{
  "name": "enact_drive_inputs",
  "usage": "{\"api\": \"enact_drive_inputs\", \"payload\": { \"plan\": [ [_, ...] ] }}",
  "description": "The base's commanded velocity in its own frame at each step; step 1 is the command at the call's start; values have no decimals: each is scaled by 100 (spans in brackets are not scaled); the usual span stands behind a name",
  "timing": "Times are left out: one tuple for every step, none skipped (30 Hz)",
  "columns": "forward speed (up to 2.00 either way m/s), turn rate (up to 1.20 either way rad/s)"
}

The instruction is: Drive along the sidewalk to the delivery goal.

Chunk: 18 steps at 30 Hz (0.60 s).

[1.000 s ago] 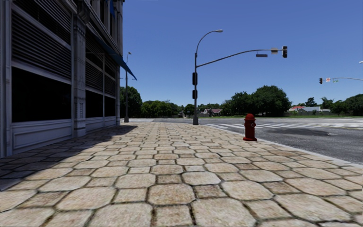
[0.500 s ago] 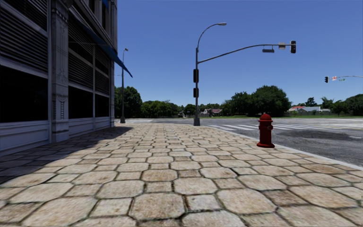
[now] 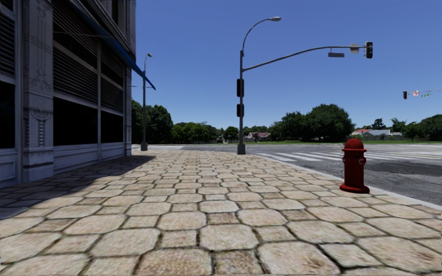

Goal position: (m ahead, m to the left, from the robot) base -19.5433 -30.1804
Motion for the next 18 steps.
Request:
{"api": "enact_drive_inputs", "payload": {
  "plan": [
    [200, 0],
    [200, 0],
    [200, 0],
    [200, 0],
    [200, 0],
    [200, 0],
    [200, 0],
    [200, 0],
    [200, 0],
    [200, 0],
    [200, 0],
    [200, 0],
    [200, 0],
    [200, 0],
    [200, 0],
    [200, 0],
    [200, 0],
    [200, 0]
  ]
}}
